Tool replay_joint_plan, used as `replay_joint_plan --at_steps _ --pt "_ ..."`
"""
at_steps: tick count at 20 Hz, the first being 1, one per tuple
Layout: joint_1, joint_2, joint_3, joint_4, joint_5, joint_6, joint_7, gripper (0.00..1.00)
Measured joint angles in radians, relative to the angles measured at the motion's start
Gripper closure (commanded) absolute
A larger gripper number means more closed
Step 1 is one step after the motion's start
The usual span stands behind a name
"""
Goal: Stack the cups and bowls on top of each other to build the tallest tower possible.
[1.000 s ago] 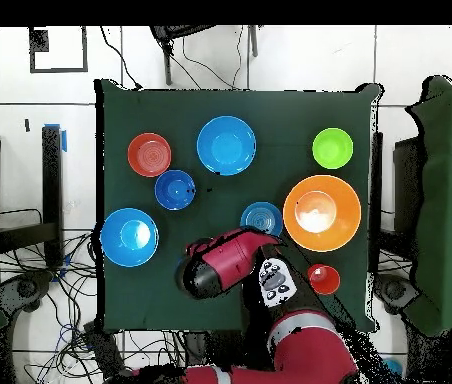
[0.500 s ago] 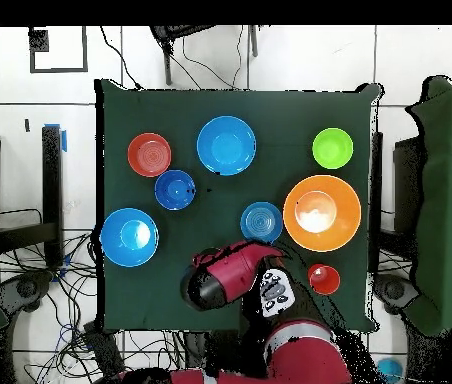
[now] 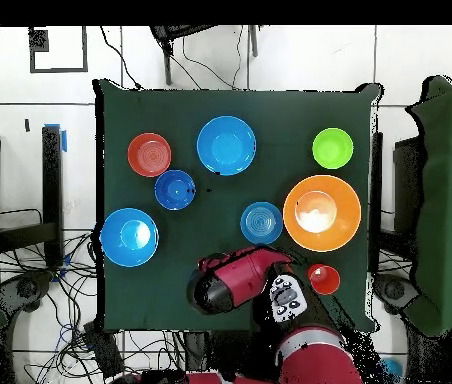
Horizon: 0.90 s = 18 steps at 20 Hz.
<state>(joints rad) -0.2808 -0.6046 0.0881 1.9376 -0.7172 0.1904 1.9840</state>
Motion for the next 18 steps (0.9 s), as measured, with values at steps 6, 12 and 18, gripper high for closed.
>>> replay_joint_plan --at_steps 6,12,18 --pt "-0.031 -0.014 0.011 0.009 0.010 0.004 0.000 0.00" --pt "-0.036 -0.029 0.020 0.009 0.013 0.028 0.000 0.00" --pt "-0.036 -0.045 0.041 0.009 0.022 0.042 0.000 0.00"
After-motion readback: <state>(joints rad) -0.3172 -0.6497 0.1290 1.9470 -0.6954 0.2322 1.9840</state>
